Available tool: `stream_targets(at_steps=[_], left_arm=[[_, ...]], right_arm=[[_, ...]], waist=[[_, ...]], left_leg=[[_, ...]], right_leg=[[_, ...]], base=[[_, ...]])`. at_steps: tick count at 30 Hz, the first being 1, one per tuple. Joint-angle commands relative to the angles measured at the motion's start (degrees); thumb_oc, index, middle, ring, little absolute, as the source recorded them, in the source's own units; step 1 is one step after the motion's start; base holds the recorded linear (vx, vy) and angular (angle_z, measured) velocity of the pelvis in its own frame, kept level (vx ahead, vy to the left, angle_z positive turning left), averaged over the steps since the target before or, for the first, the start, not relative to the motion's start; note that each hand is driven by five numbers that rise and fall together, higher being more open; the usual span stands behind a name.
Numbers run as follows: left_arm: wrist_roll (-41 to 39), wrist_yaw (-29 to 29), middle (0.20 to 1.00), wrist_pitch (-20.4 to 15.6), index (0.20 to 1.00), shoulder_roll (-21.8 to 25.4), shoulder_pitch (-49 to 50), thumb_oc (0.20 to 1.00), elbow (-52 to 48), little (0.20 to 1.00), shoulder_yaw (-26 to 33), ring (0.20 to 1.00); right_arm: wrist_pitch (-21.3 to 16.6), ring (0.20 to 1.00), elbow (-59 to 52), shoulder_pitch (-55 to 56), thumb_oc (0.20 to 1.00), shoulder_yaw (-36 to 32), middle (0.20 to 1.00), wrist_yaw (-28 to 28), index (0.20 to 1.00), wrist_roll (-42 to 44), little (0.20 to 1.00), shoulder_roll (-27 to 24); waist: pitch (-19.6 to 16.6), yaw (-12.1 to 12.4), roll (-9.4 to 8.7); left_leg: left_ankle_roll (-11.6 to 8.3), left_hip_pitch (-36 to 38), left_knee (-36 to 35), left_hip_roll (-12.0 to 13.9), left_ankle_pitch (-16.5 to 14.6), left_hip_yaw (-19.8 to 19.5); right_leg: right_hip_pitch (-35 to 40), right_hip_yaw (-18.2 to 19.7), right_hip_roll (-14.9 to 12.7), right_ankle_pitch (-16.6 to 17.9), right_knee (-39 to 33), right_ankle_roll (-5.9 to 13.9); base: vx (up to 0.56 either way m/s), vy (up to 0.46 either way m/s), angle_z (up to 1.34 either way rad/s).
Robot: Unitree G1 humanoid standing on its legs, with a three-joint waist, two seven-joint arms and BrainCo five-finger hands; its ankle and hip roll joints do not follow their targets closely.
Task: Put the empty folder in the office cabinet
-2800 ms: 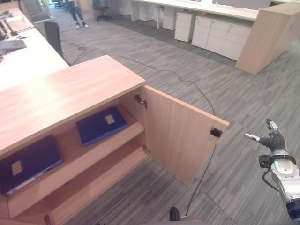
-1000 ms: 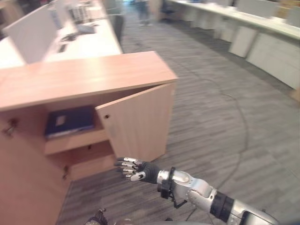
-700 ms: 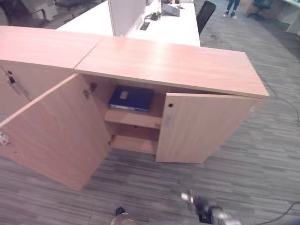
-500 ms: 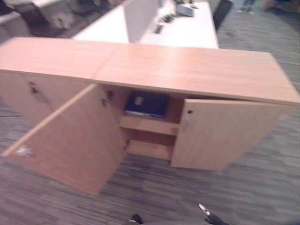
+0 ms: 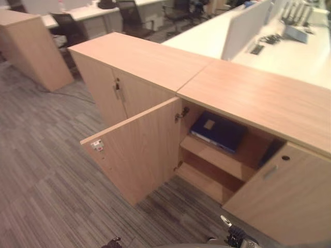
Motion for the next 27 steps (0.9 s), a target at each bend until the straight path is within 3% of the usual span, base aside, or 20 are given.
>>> stream_targets(at_steps=[1, 7, 9, 10, 11, 12, 16, 21, 27], left_arm=[[-2.7, -0.9, 1.000, -1.7, 1.000, 5.1, -1.5, 1.000, 3.7, 1.000, 3.3, 1.000], [-0.7, -0.3, 1.000, -1.2, 1.000, 13.1, -1.3, 1.000, 5.5, 1.000, 8.6, 1.000], [-0.1, 1.6, 1.000, -0.5, 1.000, 13.1, -5.3, 1.000, 4.5, 1.000, 6.6, 1.000], [0.2, 4.1, 1.000, -1.6, 1.000, 11.3, -6.9, 1.000, -4.9, 1.000, 5.1, 1.000], [0.2, 4.1, 1.000, -1.5, 1.000, 11.2, -6.7, 1.000, -5.1, 1.000, 5.1, 1.000], [-2.9, 6.2, 1.000, -3.1, 1.000, 8.6, -4.6, 1.000, -14.3, 1.000, 5.9, 1.000], [-5.0, 9.0, 1.000, -3.5, 1.000, 9.2, -2.8, 1.000, -25.0, 1.000, 9.2, 1.000], [-1.7, 9.9, 1.000, -2.5, 1.000, 12.4, -4.7, 1.000, -32.5, 1.000, 10.3, 1.000], [-0.5, 10.6, 1.000, -1.8, 1.000, 15.0, -11.1, 1.000, -28.5, 1.000, 8.1, 1.000]], right_arm=[[-0.6, 1.000, 3.5, -1.1, 1.000, -1.5, 1.000, -0.3, 1.000, 0.3, 1.000, 0.5], [-1.1, 1.000, 5.2, -1.0, 1.000, -2.9, 1.000, 0.8, 1.000, 1.1, 1.000, -0.6], [-1.0, 1.000, 4.5, -0.7, 1.000, -2.1, 1.000, 1.0, 1.000, 1.0, 1.000, -0.1], [-1.2, 1.000, 4.0, -0.2, 1.000, -1.4, 1.000, 0.3, 1.000, 0.6, 1.000, 0.5], [-1.2, 1.000, 4.0, -0.1, 1.000, -1.3, 1.000, 0.3, 1.000, 0.6, 1.000, 0.5], [-1.0, 1.000, 4.2, 0.5, 1.000, -1.9, 1.000, -0.6, 1.000, 0.2, 1.000, 0.4], [-0.7, 1.000, 3.6, 1.3, 1.000, -3.2, 1.000, -1.3, 1.000, -0.5, 1.000, 0.2], [-0.1, 1.000, 1.4, 2.5, 1.000, -2.0, 1.000, -0.8, 1.000, -2.2, 1.000, 0.6], [-0.1, 1.000, -0.2, 3.4, 1.000, -0.3, 1.000, -0.7, 1.000, -3.8, 1.000, 0.2]], waist=[[-0.6, 0.2, 2.04], [-2.8, 2.0, 2.37], [-3.1, 1.9, 2.29], [-3.4, 1.8, 1.96], [-3.5, 1.8, 1.98], [-3.6, 2.1, 1.57], [-4.1, 2.3, 1.31], [-4.1, 1.9, 1.27], [-4.4, 0.4, 1.24]], left_leg=[[-3.36, -7.0, 0.5, -0.9, 1.4, -1.8], [-4.44, -7.0, 0.5, 0.1, 1.4, -2.9], [-4.52, -6.7, 0.5, 0.4, 1.2, -2.7], [-4.64, -6.5, 0.5, 0.6, 1.0, -2.5], [-4.64, -6.5, 0.5, 0.6, 1.0, -2.5], [-4.72, -6.5, 0.5, 0.9, 1.0, -2.6], [-4.92, -6.4, 0.5, 1.3, 0.7, -2.2], [-4.95, -5.8, 0.5, 1.9, 0.2, -0.9], [-4.82, -4.6, 0.5, 2.5, -0.8, 1.0]], right_leg=[[4.5, -2.0, 1.6, -1.4, -4.7, 1.99], [7.6, -4.3, 4.0, 0.2, -11.3, 1.99], [8.2, -4.4, 4.2, 0.2, -12.0, 2.01], [8.7, -4.3, 4.5, 0.1, -12.8, 1.79], [8.7, -4.3, 4.5, 0.1, -12.8, 1.79], [8.9, -4.6, 4.8, -0.2, -13.2, 1.60], [8.9, -4.7, 5.0, -0.7, -13.3, 1.63], [8.8, -3.9, 5.2, -0.7, -13.3, 1.67], [9.1, -2.6, 5.6, -0.9, -13.3, 1.75]], base=[[0.08, -0.129, 0.64], [0.07, -0.081, 0.12], [0.08, -0.071, 0.10], [0.04, -0.028, 0.06], [0.06, -0.067, 0.06], [0.04, -0.050, -0.02], [0.03, -0.042, -0.06], [0.02, -0.028, -0.06], [0.02, -0.016, -0.10]])
